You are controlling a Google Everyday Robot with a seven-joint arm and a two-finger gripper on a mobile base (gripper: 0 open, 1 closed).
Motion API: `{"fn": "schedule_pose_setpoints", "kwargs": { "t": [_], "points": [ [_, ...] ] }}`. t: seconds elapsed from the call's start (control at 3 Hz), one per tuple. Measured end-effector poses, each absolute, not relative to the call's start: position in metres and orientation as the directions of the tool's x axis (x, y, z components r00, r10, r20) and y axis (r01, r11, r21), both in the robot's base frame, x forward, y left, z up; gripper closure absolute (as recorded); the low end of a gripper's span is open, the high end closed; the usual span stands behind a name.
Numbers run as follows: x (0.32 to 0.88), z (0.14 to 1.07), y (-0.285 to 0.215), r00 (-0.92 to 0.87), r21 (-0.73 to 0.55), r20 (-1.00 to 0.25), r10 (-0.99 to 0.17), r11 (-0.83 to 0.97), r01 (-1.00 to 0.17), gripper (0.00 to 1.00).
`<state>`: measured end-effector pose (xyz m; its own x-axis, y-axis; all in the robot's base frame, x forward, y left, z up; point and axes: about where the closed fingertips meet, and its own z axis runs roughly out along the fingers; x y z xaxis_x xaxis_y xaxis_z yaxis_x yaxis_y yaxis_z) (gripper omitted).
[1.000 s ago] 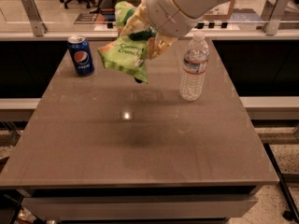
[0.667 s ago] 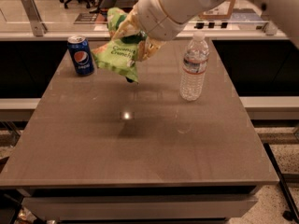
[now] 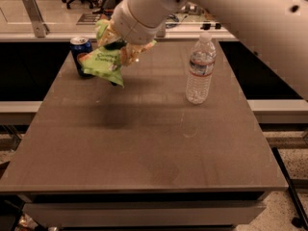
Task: Move green rice chip bag near pepsi can
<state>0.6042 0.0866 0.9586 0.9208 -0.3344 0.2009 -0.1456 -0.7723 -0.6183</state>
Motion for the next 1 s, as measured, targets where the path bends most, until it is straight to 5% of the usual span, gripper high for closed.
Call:
{"fn": "schedule_pose_setpoints", "kwargs": {
  "t": [1.0],
  "points": [
    [0.664,0.88,0.089,0.898,-0.467,0.105,-0.427,-0.819,-0.335,1.0]
  ]
}}
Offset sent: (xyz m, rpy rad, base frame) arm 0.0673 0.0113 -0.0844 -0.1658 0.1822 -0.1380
